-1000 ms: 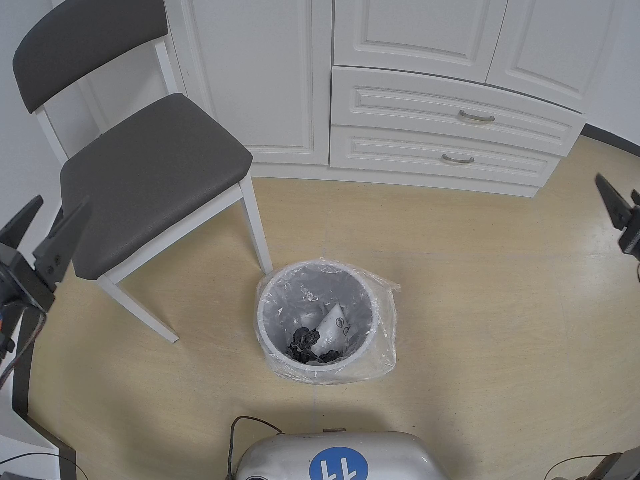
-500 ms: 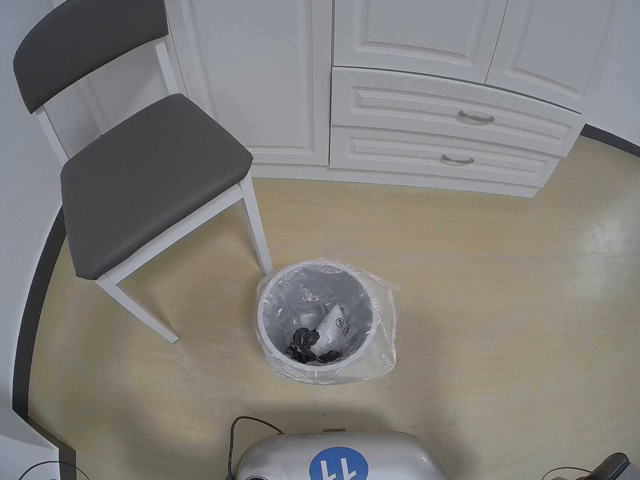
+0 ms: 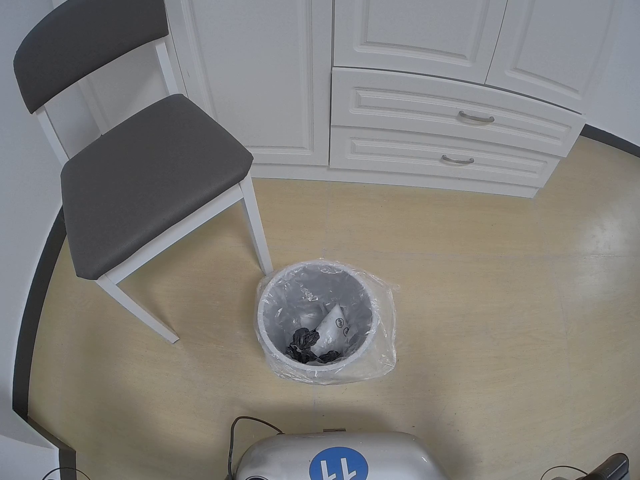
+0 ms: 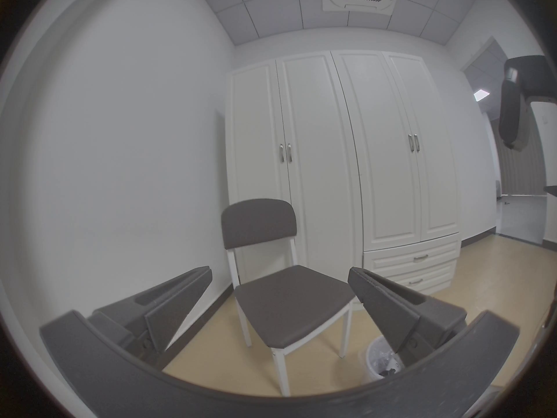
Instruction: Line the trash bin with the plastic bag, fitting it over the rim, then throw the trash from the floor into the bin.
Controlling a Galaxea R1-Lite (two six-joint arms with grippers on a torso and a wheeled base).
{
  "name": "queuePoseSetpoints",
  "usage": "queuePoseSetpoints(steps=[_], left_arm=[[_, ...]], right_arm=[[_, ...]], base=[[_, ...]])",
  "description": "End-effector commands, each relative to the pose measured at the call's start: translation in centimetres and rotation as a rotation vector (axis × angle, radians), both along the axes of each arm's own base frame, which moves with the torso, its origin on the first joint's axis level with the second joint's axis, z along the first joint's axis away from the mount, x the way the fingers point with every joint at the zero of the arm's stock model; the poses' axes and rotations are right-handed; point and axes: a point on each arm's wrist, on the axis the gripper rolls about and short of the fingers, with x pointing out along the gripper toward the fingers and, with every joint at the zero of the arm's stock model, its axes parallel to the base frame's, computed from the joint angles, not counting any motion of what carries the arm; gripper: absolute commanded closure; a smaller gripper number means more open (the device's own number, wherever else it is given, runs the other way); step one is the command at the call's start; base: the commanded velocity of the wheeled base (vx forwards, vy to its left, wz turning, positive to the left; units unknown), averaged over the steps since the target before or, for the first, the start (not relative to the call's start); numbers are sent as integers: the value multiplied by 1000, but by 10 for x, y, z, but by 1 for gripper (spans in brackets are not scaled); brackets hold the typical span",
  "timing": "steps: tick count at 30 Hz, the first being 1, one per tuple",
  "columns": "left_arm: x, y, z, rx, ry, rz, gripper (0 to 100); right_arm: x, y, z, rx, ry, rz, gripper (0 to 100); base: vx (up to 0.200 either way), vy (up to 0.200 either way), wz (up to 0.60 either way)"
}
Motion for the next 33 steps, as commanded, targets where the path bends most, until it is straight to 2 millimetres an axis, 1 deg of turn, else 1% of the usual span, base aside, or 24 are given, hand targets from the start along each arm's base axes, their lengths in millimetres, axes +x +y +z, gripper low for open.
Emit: queuePoseSetpoints(steps=[1,3,5,12,13,14,17,18,19,23,25,26,29,30,31,33], left_arm=[[-21,-3,-12,27,-77,66,0],[-22,-4,-17,35,-65,64,0],[-22,-5,-27,47,-36,44,0],[-4,-5,-53,38,68,28,0],[-3,-5,-54,36,71,27,0],[3,-5,-64,20,109,19,0],[12,-5,-79,-11,145,7,0],[13,-5,-80,-12,146,6,0],[17,-5,-88,-29,150,0,0],[27,-5,-111,-45,208,-5,0],[28,-5,-114,-52,234,-2,0],[28,-5,-117,-84,267,-14,0],[29,-5,-124,-99,326,-16,0],[29,-5,-124,-99,326,-16,0],[30,-5,-128,-108,373,-16,0],[30,-5,-128,-117,367,-18,0]], right_arm=[[-6,1,-9,-5,-22,-2,0],[-3,1,-12,-6,-12,0,0],[2,1,-19,-8,18,-1,0],[14,1,-35,-28,84,-17,0],[14,1,-35,-29,85,-19,0],[17,1,-39,-30,86,-20,0],[22,1,-47,-34,91,-12,0],[23,1,-48,-34,92,-14,0],[27,1,-56,-36,114,-13,0],[38,1,-76,-36,171,-9,0],[40,1,-82,-36,189,-9,0],[41,1,-85,-31,214,-6,0],[43,1,-91,-32,282,-7,0],[43,1,-91,-32,282,-7,0],[45,1,-99,-32,361,-17,0],[47,0,-106,-26,430,-34,0]], base=[[0,0,0],[0,0,0],[0,0,0],[0,0,0],[0,0,0],[0,0,0],[0,0,0],[0,0,0],[0,0,0],[0,0,0],[0,0,0],[0,0,0],[0,0,0],[0,0,0],[0,0,0],[0,0,0]])
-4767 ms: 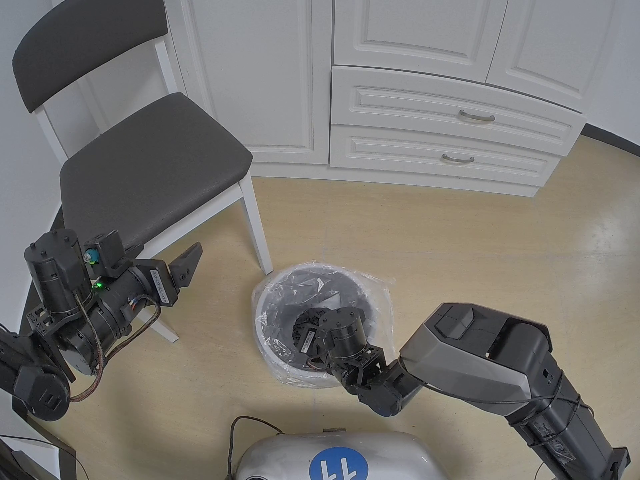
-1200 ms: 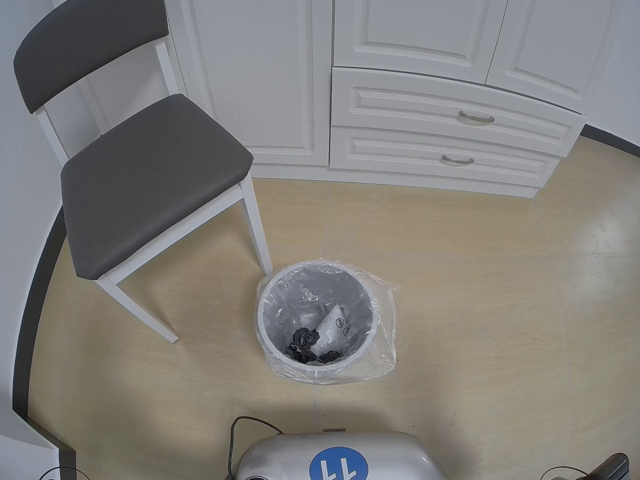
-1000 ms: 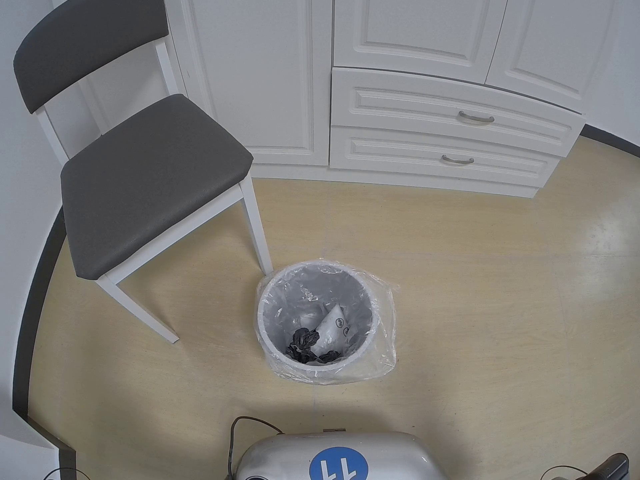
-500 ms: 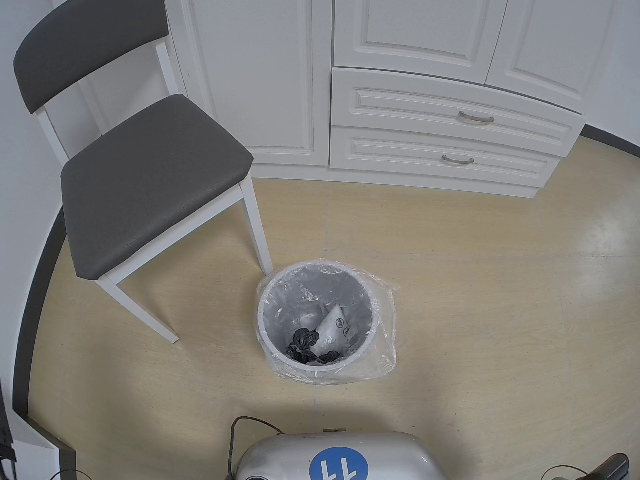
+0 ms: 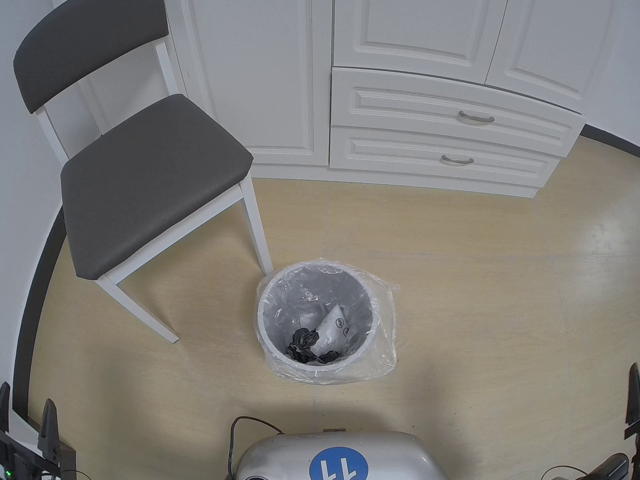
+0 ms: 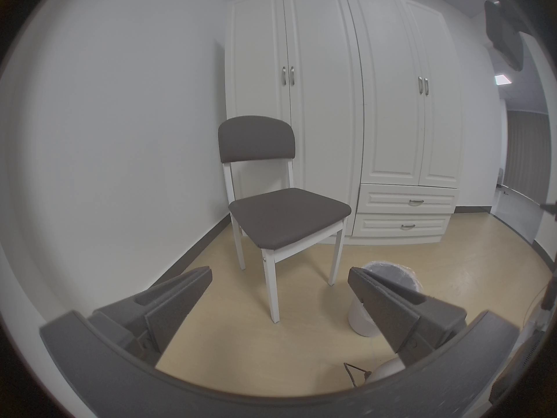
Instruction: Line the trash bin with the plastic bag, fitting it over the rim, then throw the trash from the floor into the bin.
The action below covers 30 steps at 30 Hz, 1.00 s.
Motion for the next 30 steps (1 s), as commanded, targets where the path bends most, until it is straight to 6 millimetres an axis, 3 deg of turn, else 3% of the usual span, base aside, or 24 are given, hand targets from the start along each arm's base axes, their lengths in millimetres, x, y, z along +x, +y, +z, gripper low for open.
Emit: queuePoseSetpoints(steps=[1,12,20,30], left_arm=[[1,0,-8,-29,36,-3,0],[1,-2,-12,-23,71,-82,0],[1,-2,-15,4,104,-102,0],[1,-2,-15,-4,103,-102,0]], right_arm=[[3,-1,-22,4,165,-48,0],[4,-1,-24,-85,202,-51,0],[4,3,-24,-108,196,102,0],[4,2,-25,-103,206,88,0]], base=[[0,0,0],[0,0,0],[0,0,0],[0,0,0]])
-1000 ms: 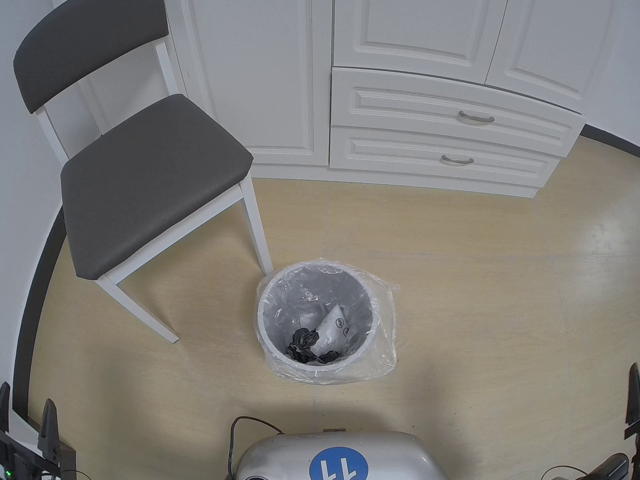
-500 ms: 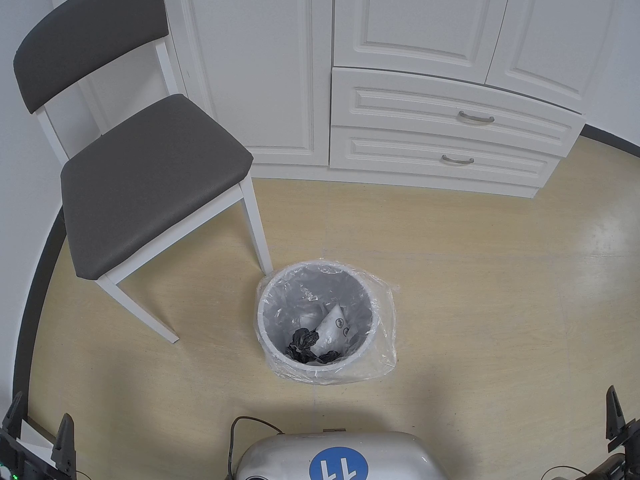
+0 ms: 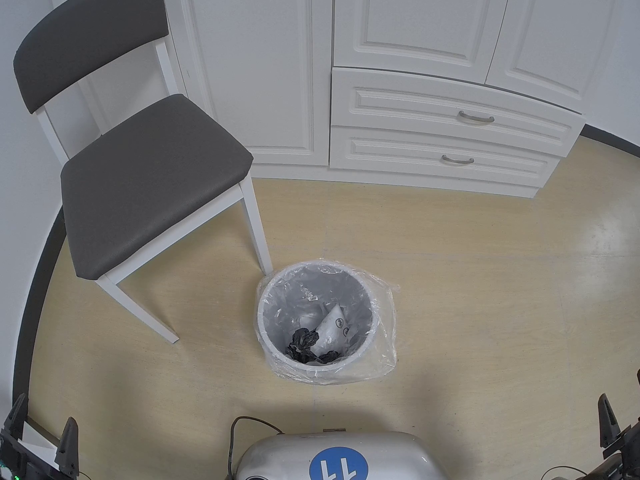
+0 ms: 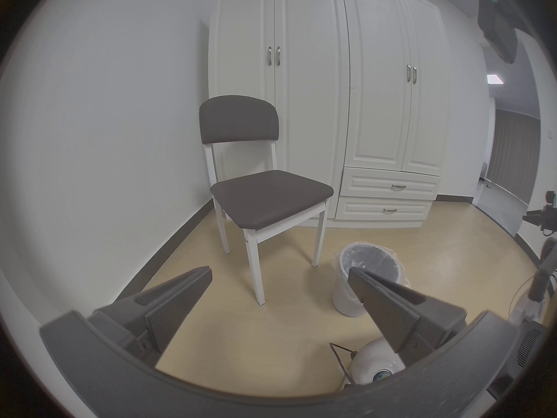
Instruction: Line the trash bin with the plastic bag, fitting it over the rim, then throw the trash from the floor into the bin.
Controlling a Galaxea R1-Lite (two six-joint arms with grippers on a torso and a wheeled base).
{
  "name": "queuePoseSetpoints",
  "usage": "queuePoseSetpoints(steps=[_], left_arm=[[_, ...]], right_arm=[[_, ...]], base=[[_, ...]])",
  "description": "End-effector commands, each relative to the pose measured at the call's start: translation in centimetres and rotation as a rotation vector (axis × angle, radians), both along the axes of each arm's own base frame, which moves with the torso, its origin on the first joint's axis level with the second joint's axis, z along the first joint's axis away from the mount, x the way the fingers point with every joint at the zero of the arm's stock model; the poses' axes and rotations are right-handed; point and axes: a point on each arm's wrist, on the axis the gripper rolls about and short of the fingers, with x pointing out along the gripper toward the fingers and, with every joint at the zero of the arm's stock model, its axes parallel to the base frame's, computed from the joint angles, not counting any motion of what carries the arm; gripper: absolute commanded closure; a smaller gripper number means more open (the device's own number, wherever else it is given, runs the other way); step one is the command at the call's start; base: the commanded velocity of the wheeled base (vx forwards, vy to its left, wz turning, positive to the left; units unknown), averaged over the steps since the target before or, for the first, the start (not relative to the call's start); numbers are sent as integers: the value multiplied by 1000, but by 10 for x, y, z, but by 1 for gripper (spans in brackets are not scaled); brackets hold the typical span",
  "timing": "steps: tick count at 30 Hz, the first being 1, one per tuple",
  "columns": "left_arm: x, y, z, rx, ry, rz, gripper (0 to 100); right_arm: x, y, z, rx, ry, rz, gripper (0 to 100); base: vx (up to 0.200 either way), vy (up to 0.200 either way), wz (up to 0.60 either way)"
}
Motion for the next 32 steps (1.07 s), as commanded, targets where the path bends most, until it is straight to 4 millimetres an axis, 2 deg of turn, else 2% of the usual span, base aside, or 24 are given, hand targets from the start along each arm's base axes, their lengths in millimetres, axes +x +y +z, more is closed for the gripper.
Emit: queuePoseSetpoints(steps=[1,5,10,14,32], left_arm=[[0,0,-5,-6,7,0,0],[0,0,-5,-3,7,0,0],[0,0,-5,5,7,0,0],[0,0,-5,9,8,-3,0],[0,0,-5,9,8,-1,0]], right_arm=[[0,-1,-6,-8,12,-42,0],[0,-2,-6,16,12,-108,0],[0,-1,-6,87,14,-28,0],[0,1,-12,18,83,46,0],[0,1,-11,58,66,38,0]], base=[[0,0,0],[0,0,0],[0,0,0],[0,0,0],[0,0,0]])
